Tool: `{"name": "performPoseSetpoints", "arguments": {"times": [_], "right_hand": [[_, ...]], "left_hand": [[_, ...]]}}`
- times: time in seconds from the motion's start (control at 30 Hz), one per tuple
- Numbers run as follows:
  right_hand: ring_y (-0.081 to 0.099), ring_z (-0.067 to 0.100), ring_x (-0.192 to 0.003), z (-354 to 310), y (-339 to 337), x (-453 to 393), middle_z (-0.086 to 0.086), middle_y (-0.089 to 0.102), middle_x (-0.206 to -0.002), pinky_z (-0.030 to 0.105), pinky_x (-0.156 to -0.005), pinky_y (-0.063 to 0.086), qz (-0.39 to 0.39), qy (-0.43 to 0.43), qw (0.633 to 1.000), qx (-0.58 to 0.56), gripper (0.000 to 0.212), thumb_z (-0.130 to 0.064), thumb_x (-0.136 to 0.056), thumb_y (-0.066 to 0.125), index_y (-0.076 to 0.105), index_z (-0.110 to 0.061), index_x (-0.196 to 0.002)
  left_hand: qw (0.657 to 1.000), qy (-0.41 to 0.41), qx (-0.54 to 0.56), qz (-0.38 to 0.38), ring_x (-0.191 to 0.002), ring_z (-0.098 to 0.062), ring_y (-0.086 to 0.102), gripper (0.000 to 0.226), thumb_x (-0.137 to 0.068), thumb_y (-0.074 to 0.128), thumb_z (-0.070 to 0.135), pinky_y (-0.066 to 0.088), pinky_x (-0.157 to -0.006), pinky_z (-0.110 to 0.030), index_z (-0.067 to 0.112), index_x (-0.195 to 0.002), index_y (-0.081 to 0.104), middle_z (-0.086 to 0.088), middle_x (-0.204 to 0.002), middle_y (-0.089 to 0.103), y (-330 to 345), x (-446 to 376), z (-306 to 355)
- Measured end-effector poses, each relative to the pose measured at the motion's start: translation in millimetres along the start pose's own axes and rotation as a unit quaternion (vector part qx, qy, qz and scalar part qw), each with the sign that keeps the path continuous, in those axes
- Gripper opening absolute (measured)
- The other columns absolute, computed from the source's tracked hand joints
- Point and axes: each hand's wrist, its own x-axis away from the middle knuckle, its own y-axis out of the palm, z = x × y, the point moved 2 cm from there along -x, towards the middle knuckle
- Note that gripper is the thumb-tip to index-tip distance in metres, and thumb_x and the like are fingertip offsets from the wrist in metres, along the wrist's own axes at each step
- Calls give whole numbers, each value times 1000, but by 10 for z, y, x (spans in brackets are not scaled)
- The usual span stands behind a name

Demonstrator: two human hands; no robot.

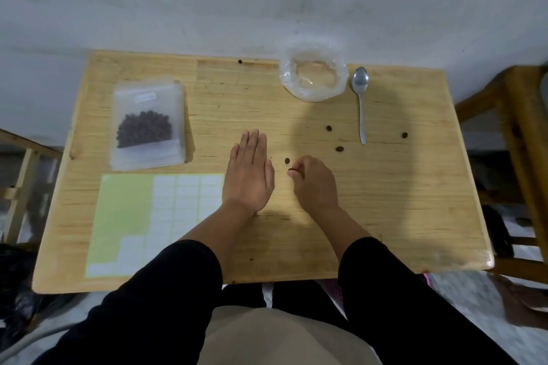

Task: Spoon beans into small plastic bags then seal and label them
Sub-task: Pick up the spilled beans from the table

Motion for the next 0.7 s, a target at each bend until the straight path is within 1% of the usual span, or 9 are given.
{"name": "performPoseSetpoints", "arguments": {"times": [0.1, 0.23, 0.3, 0.37, 0.47, 0.53, 0.6, 0.63, 0.7], "right_hand": [[53, 14, -85, -3, -43, -5, 2, 59, -97, 25, -76, 39, -21, 16, 999, -24, 10, -18, -91, 55, 58, -10, -96], [49, 6, -72, 25, -262, -27, -4, 55, -82, 20, -67, 39, -71, 75, 976, -193, 16, -21, -95, 51, 58, -10, -103], [46, 8, -67, 83, -349, -43, -4, 52, -75, 21, -64, 40, -108, 104, 954, -260, 16, -24, -97, 47, 58, -13, -99], [45, 10, -65, 136, -384, -50, -1, 51, -73, 22, -59, 41, -151, 125, 909, -368, 17, -20, -98, 44, 57, -12, -89], [51, 11, -65, 168, -388, -52, 5, 61, -81, 19, -53, 44, -217, 154, 807, -527, 17, -6, -97, 41, 53, -6, -86], [52, 14, -65, 184, -385, -78, 8, 63, -79, 20, -53, 43, -239, 167, 775, -561, 19, 4, -92, 39, 53, -5, -81], [48, 15, -62, 183, -378, -125, 8, 57, -72, 21, -52, 40, -242, 171, 773, -561, 20, 6, -88, 40, 53, -6, -78], [45, 14, -60, 169, -378, -154, 6, 53, -68, 21, -51, 37, -240, 161, 792, -538, 18, 2, -88, 44, 54, -7, -77], [41, 9, -52, 124, -397, -214, -2, 49, -59, 20, -50, 34, -220, 102, 876, -417, 16, -10, -89, 55, 59, -12, -73]], "left_hand": [[1000, 1, -2, 6, -145, -18, -5, 55, -100, 23, 28, -5, -117, -32, 8, -149, 10, -8, -158, 5, 12, 2, -3], [1000, 4, -6, 14, -145, -19, -2, 56, -98, 18, 31, -2, -118, -33, 8, -149, 13, -8, -157, 9, 31, 3, -16], [1000, 5, -16, 17, -145, -19, -2, 59, -95, 12, 34, -2, -118, -33, 8, -149, 13, -8, -157, 9, 36, 4, -14], [1000, 1, -26, 15, -145, -18, -5, 61, -95, 9, 35, -4, -118, -32, 9, -149, 11, -7, -158, 6, 52, 7, -12], [999, 0, -15, 28, -145, -18, -1, 61, -94, 10, 36, -4, -117, -32, 9, -148, 15, -7, -157, 9, 64, 2, -15], [999, 2, -9, 42, -145, -20, 5, 61, -94, 13, 36, 0, -118, -33, 7, -147, 21, -9, -156, 17, 62, 2, -13], [999, 4, 0, 54, -144, -21, 11, 60, -94, 16, 34, 5, -118, -36, 5, -146, 27, -11, -154, 23, 59, 3, -4], [998, 2, 4, 58, -144, -22, 13, 60, -94, 18, 34, 7, -118, -36, 5, -145, 29, -11, -153, 25, 54, 1, 0], [998, 0, 8, 61, -144, -22, 15, 59, -93, 20, 33, 9, -118, -37, 5, -144, 30, -11, -152, 27, 55, -1, 4]]}}
